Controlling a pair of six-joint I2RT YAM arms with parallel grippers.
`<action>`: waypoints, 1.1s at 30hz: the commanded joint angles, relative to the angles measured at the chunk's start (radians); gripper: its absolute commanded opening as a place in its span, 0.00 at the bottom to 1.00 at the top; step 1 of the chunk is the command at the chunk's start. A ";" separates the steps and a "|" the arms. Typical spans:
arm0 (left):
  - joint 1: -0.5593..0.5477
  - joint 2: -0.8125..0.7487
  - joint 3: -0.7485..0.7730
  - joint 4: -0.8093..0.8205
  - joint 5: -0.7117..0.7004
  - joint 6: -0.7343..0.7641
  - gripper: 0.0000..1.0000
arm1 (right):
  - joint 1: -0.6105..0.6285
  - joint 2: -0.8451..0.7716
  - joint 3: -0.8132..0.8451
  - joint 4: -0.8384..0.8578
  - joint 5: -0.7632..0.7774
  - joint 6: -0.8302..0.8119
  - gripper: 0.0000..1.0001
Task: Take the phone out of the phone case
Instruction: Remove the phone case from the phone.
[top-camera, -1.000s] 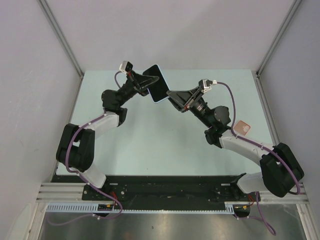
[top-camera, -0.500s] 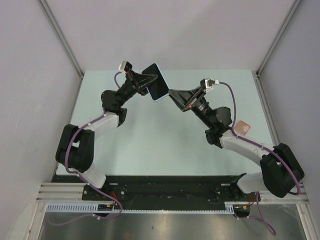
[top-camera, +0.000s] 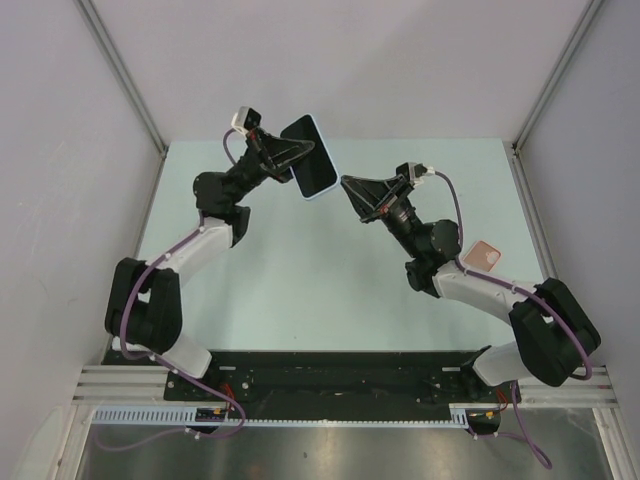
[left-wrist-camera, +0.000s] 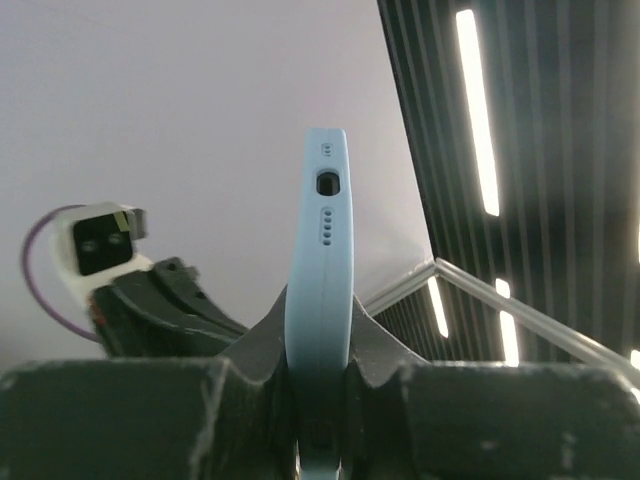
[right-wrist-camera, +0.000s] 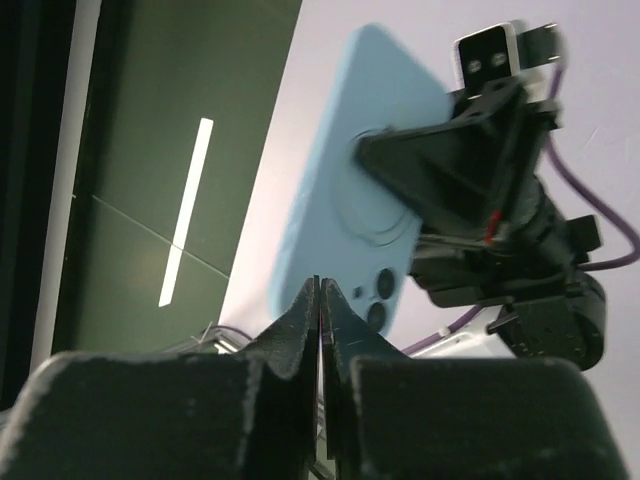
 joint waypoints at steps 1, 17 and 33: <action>-0.043 -0.103 0.076 0.465 0.006 -0.035 0.00 | 0.011 0.030 0.009 0.292 0.034 0.045 0.00; -0.091 -0.267 -0.106 -0.052 0.232 0.309 0.00 | -0.142 -0.434 0.171 -0.860 -0.119 -0.683 0.62; -0.207 -0.316 -0.031 -0.573 0.306 0.785 0.00 | -0.244 -0.229 0.282 -0.716 -0.529 -0.549 0.74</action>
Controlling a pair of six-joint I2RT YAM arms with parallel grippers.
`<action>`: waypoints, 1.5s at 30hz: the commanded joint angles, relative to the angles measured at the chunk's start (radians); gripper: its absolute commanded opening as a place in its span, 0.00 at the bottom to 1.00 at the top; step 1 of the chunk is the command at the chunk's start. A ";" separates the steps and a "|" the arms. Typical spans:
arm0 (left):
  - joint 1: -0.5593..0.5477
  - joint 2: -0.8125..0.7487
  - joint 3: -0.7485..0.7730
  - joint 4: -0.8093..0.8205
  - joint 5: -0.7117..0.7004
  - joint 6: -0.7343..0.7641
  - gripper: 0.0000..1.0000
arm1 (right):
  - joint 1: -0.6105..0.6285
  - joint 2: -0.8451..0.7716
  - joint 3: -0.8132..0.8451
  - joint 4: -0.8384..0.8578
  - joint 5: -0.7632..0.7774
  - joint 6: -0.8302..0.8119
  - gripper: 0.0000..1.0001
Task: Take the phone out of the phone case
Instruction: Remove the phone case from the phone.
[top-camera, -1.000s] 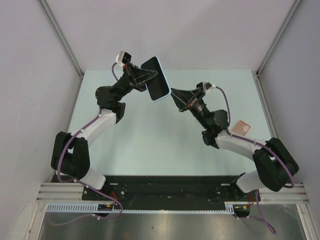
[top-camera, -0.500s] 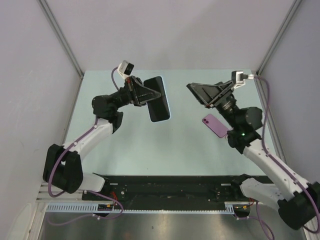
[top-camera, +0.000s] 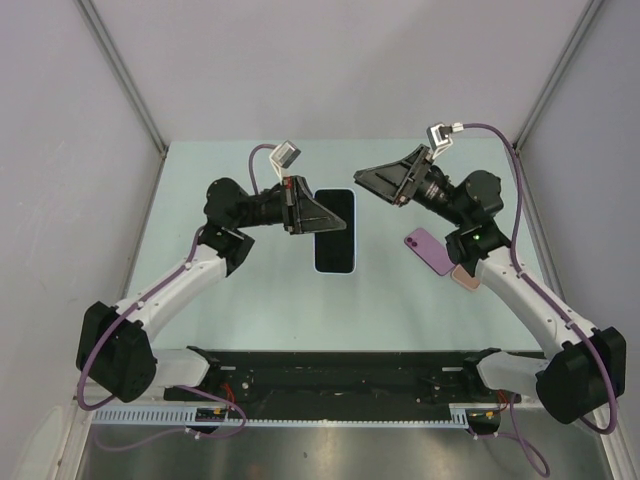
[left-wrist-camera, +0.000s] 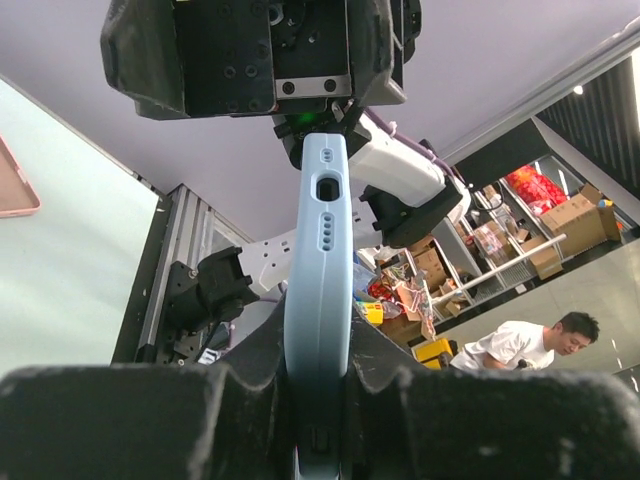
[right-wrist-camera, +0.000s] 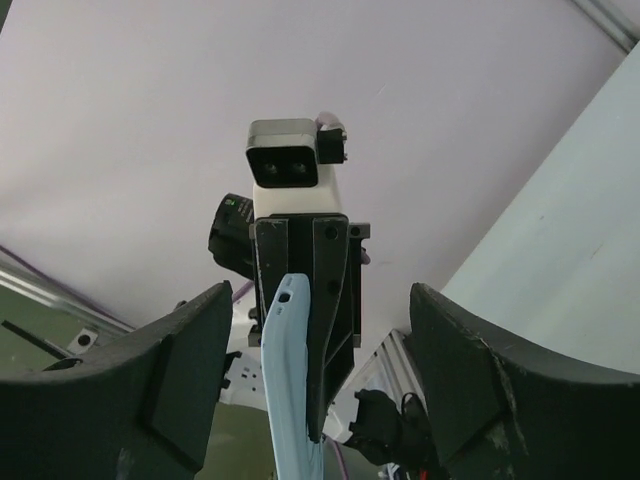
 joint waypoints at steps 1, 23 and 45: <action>-0.011 -0.025 0.059 -0.003 -0.002 0.068 0.00 | 0.006 -0.005 0.024 0.085 -0.092 0.025 0.73; -0.012 -0.032 0.072 0.007 -0.056 0.072 0.00 | 0.056 0.015 0.024 0.040 -0.087 0.014 0.22; -0.012 -0.034 0.217 0.030 0.034 0.276 0.00 | 0.182 0.347 -0.228 1.043 0.304 0.807 0.00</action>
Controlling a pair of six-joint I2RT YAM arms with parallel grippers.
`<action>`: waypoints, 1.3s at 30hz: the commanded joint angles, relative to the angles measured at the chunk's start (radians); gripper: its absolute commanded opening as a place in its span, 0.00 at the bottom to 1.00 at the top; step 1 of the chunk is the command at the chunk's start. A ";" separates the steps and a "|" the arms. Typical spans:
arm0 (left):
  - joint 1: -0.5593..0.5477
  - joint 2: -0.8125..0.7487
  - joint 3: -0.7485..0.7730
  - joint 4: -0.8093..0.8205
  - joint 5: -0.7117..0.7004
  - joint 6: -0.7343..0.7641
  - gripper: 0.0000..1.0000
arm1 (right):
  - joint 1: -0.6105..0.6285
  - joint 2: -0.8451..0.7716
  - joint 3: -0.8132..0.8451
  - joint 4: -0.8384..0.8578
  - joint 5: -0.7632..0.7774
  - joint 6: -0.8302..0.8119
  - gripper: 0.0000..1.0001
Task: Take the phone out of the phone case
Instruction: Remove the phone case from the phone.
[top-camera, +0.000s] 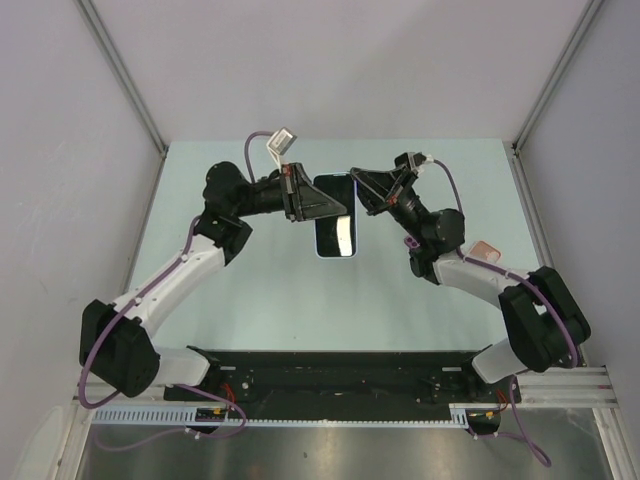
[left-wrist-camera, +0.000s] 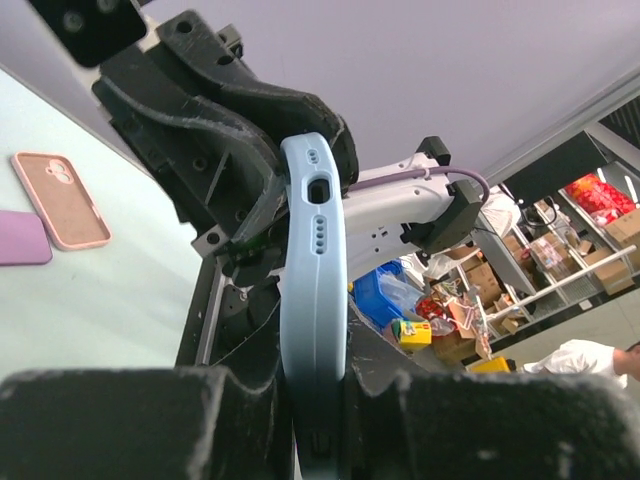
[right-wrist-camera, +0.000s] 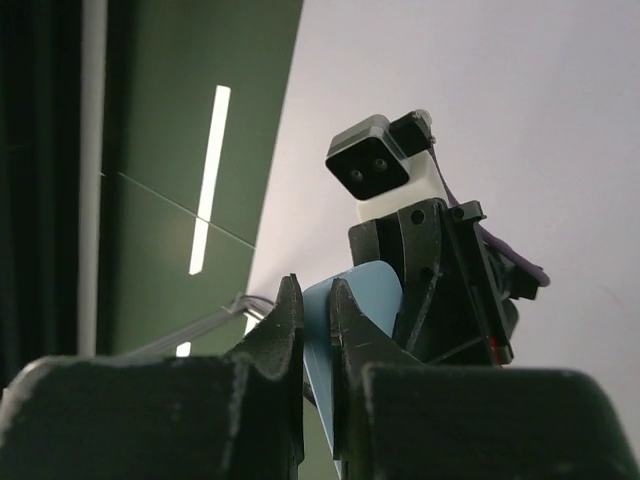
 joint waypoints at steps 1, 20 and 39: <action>-0.029 -0.068 0.114 0.199 0.073 0.104 0.00 | 0.062 0.073 -0.018 0.210 0.079 0.107 0.00; -0.029 -0.082 0.137 0.461 0.095 -0.074 0.00 | 0.109 0.020 -0.065 -0.254 0.006 -0.220 0.00; -0.006 -0.039 0.212 0.720 0.076 -0.307 0.00 | 0.143 -0.148 -0.079 -1.151 0.194 -0.789 0.00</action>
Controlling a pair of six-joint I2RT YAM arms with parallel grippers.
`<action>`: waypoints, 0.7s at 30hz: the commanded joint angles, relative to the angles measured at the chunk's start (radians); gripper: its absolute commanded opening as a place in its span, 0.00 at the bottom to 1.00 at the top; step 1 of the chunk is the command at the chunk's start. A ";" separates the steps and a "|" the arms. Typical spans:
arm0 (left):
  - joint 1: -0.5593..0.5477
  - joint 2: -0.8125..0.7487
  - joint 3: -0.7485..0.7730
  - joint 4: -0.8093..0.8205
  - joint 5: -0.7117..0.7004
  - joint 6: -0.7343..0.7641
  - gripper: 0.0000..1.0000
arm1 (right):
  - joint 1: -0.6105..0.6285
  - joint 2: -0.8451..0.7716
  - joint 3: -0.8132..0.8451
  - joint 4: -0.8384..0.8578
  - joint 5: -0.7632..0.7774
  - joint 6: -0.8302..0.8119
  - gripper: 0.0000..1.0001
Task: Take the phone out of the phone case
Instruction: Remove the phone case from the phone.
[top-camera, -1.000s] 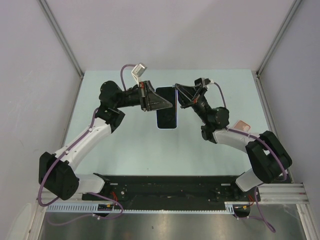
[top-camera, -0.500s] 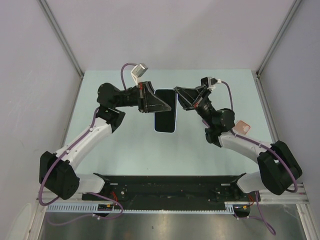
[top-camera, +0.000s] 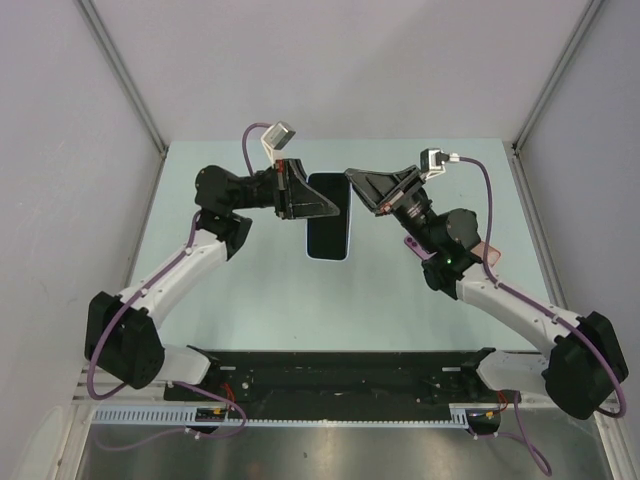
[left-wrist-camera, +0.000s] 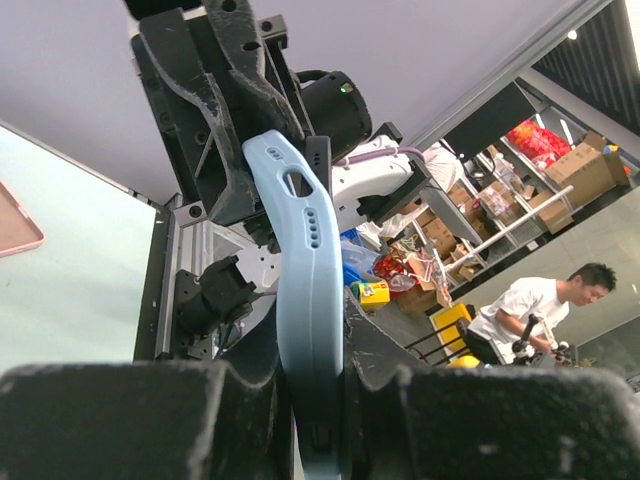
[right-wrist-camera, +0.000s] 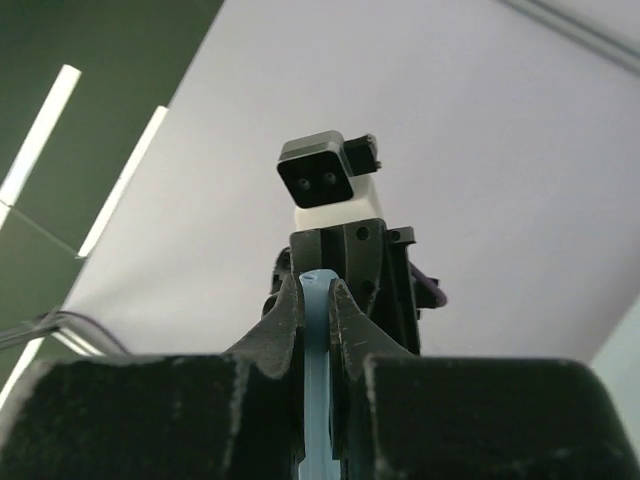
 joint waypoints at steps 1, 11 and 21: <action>-0.033 -0.069 0.195 0.426 -0.072 -0.078 0.00 | 0.045 0.074 -0.091 -0.768 0.016 -0.320 0.00; -0.020 -0.034 0.212 0.437 -0.066 -0.113 0.00 | 0.077 0.017 -0.091 -0.889 -0.027 -0.488 0.37; -0.010 0.113 0.308 0.559 -0.044 -0.250 0.00 | 0.116 -0.040 -0.094 -0.977 -0.139 -0.596 0.44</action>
